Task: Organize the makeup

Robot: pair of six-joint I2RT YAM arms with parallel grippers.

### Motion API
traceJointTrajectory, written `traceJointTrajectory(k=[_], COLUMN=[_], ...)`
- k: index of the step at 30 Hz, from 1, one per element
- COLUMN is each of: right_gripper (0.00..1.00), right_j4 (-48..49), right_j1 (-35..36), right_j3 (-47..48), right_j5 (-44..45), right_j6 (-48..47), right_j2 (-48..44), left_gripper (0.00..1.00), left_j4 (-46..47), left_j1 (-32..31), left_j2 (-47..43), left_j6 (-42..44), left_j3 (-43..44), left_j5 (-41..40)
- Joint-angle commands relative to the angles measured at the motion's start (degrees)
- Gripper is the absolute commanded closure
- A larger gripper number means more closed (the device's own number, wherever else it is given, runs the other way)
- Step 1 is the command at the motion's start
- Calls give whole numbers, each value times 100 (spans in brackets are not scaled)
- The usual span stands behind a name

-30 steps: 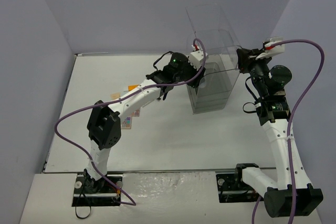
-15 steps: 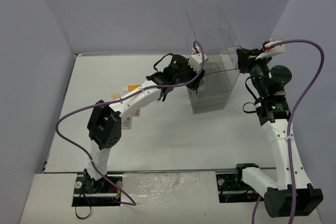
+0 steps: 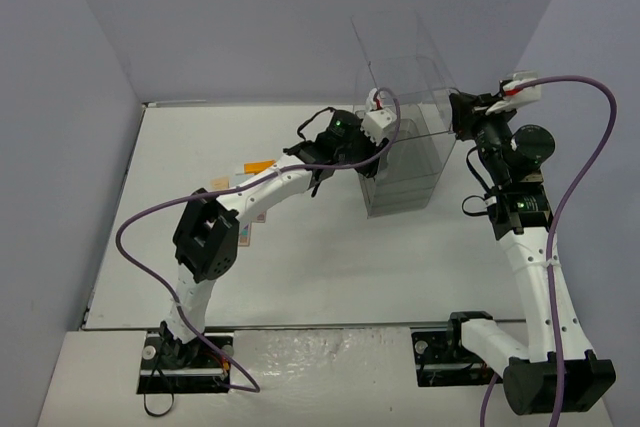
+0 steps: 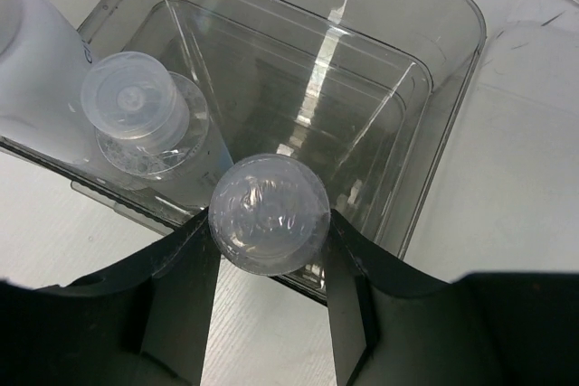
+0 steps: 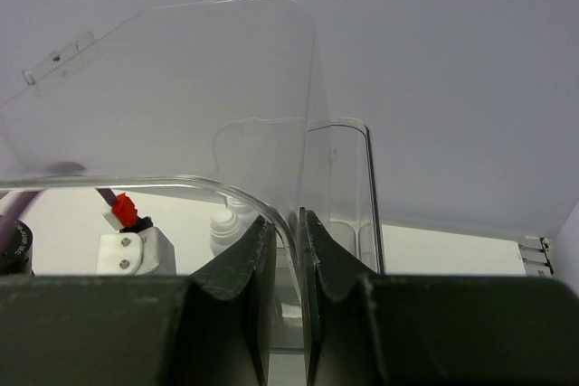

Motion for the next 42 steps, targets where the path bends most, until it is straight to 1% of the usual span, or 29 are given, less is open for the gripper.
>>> traceJointTrajectory(k=[1,10,18,20,25,29,35,39,42], right_gripper=[100,100,100,100,100,100,100,100,98], right_j4=[-149,-149,-160,-158,-166,-175,-293,-400,-454], right_j1=[172,163,163,163,163,163,172,171,167], right_j3=[-118,-83,-48,-48,-39,-39,-50,-75,-75], right_j5=[-488,-514,-514,-522,-547,-558,-547,-524,-532], right_j6=[310,336,342,353,362,354,255,212,204], right_j2=[58,102,120,136,167,215,221,124,86], left_gripper=[65,39,20,16,14,13,13,13,13], left_j4=[97,300,518,712,877,1018,1028,1121,1133], left_j1=[-54,-54,-54,-54,-60,-45,-23,59,136], left_j2=[-191,-486,-921,-1014,-1327,-1769,-2539,-3183,-3440], left_j6=[70,12,21,29,21,-5,-163,-456,-670], left_j3=[64,-273,-606,-679,-958,-1354,-2190,-2960,-3287], left_j5=[-65,-146,-362,-447,-577,-810,-1321,-1726,-1913])
